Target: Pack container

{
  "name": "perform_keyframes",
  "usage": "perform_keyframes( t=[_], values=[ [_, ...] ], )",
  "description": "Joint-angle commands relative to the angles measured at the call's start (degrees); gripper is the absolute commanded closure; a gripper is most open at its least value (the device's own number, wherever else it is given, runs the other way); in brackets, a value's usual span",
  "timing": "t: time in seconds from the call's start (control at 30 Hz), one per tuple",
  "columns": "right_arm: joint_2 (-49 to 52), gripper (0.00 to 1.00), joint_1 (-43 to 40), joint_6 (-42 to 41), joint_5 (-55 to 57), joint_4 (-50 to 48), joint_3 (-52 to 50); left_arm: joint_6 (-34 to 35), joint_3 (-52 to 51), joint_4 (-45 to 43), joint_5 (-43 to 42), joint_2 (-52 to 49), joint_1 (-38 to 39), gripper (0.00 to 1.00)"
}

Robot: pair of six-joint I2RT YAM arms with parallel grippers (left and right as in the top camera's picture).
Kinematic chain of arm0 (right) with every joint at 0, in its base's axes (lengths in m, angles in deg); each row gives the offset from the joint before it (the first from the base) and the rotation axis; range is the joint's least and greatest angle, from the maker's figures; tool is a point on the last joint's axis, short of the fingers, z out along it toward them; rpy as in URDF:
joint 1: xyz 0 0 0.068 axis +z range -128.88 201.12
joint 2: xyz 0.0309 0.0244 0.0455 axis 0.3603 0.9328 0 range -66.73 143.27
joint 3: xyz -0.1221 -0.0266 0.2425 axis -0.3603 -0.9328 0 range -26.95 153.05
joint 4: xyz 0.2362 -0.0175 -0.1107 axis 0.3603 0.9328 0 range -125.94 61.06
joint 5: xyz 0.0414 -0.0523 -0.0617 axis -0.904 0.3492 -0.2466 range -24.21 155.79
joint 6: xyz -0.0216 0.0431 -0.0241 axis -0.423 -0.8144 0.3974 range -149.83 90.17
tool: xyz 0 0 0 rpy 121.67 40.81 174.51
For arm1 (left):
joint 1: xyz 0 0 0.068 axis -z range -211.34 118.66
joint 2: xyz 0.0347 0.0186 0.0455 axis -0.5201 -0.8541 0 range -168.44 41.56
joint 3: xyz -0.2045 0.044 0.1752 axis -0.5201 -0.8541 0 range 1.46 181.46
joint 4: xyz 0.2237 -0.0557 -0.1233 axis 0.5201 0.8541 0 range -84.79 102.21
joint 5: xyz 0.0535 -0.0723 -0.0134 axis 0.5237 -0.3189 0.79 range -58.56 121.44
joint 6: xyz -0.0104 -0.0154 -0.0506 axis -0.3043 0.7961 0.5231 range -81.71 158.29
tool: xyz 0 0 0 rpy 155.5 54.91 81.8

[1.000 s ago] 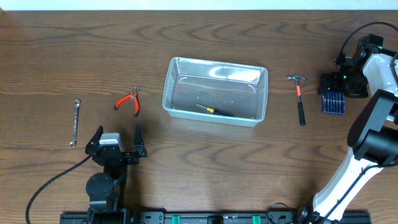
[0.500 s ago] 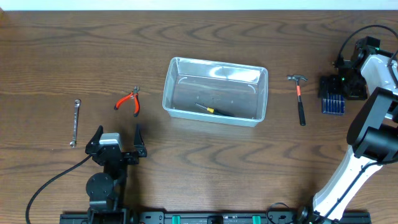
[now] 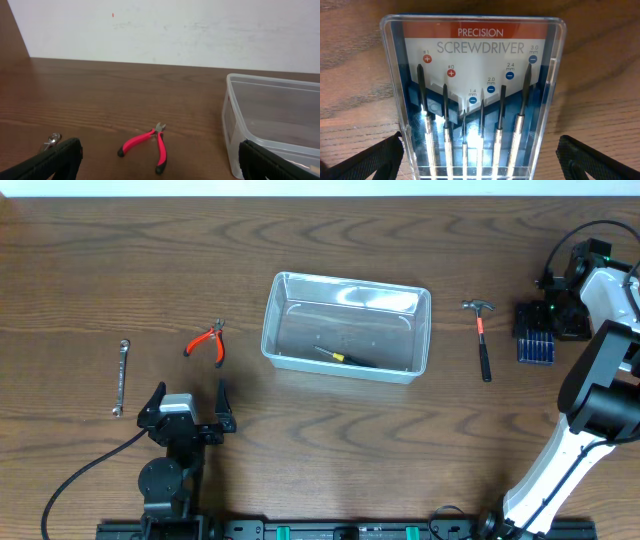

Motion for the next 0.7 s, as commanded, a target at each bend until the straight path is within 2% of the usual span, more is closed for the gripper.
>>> perform_keyframes(
  t=[0.0, 0.67],
  values=[
    [1.0, 0.01, 0.2, 0.3, -1.4, -0.1, -0.2, 0.3, -0.9, 2.2, -0.4, 0.3, -0.2, 0.02],
    [1.0, 0.01, 0.2, 0.3, -1.6, -1.0, -0.4, 0.3, -0.9, 2.2, -0.4, 0.3, -0.2, 0.02]
  ],
)
